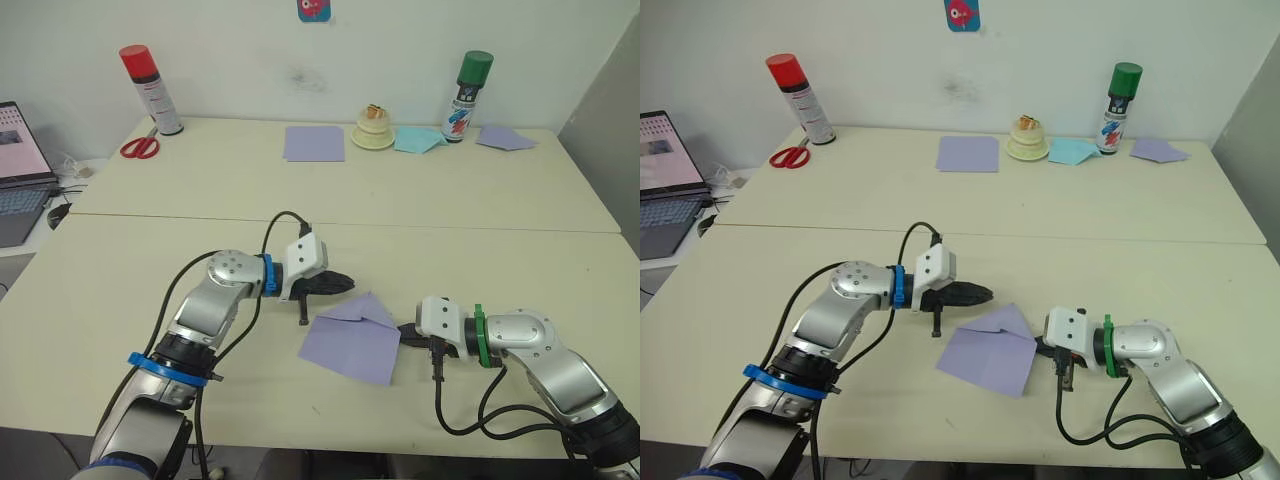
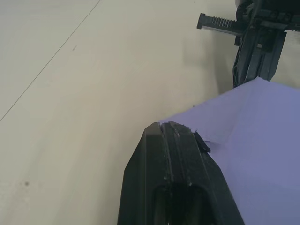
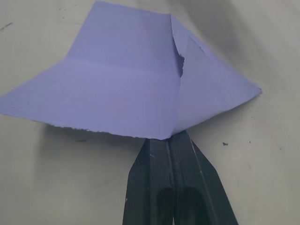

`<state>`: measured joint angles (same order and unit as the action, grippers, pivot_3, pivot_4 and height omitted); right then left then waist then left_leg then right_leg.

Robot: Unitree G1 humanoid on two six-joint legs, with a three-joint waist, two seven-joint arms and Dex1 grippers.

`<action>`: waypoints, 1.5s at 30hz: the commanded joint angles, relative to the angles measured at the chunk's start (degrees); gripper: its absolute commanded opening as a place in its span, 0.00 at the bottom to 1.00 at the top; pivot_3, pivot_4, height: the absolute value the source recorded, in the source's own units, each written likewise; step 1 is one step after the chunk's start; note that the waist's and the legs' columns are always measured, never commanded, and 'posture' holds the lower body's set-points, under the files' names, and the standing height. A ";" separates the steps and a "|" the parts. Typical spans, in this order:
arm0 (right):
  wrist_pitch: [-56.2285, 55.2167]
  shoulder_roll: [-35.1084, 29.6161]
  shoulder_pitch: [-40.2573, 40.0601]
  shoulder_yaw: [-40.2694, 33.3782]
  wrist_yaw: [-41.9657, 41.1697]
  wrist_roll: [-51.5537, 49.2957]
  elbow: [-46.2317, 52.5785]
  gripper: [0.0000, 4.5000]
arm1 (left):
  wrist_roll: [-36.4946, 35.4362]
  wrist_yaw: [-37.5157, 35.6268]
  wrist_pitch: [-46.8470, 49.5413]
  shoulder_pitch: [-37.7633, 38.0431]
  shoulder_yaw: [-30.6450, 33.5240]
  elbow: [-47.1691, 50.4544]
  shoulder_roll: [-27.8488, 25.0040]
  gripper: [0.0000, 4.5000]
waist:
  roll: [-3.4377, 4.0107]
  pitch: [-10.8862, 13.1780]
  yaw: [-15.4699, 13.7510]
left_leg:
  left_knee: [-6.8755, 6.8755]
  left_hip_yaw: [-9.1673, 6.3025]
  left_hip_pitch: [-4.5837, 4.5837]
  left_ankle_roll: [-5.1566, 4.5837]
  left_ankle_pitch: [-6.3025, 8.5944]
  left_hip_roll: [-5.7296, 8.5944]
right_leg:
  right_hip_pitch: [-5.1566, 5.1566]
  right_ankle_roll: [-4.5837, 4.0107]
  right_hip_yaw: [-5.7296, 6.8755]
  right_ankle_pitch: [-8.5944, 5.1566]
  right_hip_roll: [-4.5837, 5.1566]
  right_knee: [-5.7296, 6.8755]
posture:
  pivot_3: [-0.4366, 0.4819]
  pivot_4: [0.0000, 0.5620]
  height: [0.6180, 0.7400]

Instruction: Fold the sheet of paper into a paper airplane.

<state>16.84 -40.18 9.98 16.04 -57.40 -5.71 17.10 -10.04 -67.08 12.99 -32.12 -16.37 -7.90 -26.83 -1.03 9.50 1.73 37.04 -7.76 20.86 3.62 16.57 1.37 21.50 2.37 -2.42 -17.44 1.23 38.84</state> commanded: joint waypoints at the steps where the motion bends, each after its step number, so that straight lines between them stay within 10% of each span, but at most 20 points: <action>1: -0.04 0.07 0.86 -0.46 0.13 -0.27 1.55 0.00 | 0.09 -0.71 -0.75 0.30 -1.37 0.33 1.09 0.01 | 0.00 0.00 0.00 | 0.00 0.00 0.00 0.00 0.00 0.00 | 0.00 0.00 0.00 0.00 0.00 0.00 | 0.48 0.27 1.00; 45: 1.92 10.38 8.54 5.23 6.47 3.85 -2.77 0.00 | 0.39 3.48 5.04 8.57 -2.48 5.53 1.17 0.01 | 0.01 0.00 0.01 | 0.03 -0.02 -0.03 0.00 0.00 0.00 | 0.01 -0.01 -0.01 0.01 0.00 0.07 | 0.48 0.27 1.00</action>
<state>19.94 -30.17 17.27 21.54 -51.66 -2.49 14.26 -8.88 -64.06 17.91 -23.86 -19.32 -4.69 -26.00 -1.02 9.50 1.74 37.06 -7.78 20.84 3.62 16.57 1.37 21.51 2.36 -2.44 -17.43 1.23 38.91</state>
